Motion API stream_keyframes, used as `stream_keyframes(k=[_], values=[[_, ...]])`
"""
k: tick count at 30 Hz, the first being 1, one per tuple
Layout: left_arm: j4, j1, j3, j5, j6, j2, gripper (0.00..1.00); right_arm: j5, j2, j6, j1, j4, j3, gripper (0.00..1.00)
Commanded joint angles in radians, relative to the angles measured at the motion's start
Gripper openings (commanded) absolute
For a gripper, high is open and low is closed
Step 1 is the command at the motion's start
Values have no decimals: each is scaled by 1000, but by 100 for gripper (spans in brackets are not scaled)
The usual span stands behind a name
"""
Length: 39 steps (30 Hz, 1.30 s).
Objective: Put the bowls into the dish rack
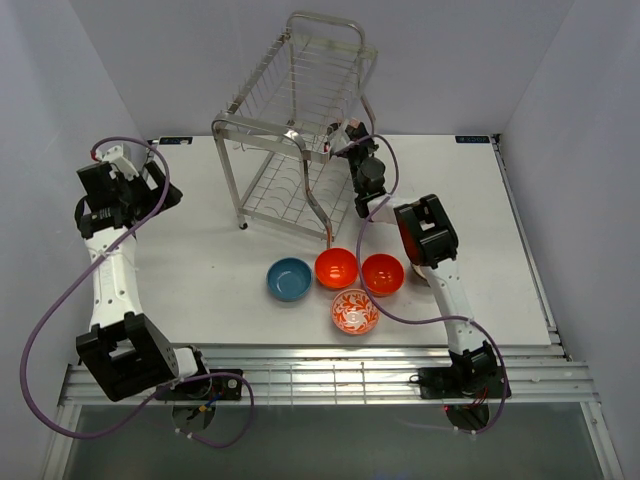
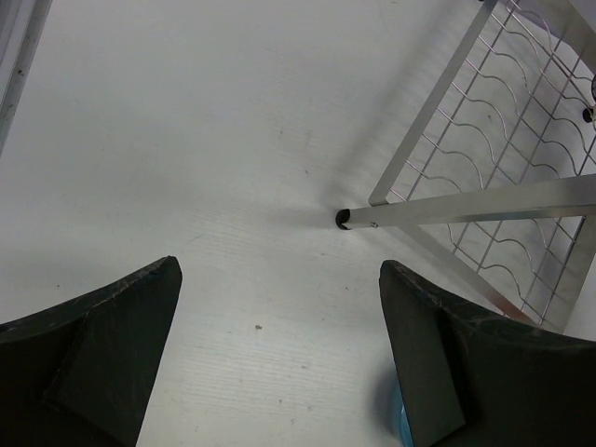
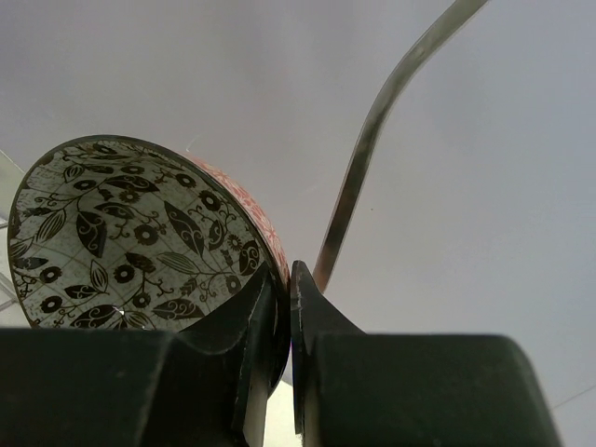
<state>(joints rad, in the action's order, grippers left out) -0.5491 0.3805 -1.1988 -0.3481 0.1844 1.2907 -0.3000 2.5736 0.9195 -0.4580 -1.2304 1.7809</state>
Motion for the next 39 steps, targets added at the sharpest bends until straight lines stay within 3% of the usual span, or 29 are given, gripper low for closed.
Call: stream_keyframes(k=[1, 13, 17, 25, 39], values=[[17, 14, 16, -23, -11, -2, 98, 28, 14, 53, 7, -372, 84, 8], [18, 23, 13, -40, -11, 16, 98, 98, 68, 108, 24, -405, 94, 8], [21, 24, 10, -40, -17, 18, 98, 130, 36, 93, 28, -423, 32, 25], [20, 24, 1, -52, -19, 13, 98, 140, -29, 59, 30, -451, -89, 50], [0, 24, 8, -54, -54, -34, 98, 171, -295, -42, 25, -419, -399, 71]])
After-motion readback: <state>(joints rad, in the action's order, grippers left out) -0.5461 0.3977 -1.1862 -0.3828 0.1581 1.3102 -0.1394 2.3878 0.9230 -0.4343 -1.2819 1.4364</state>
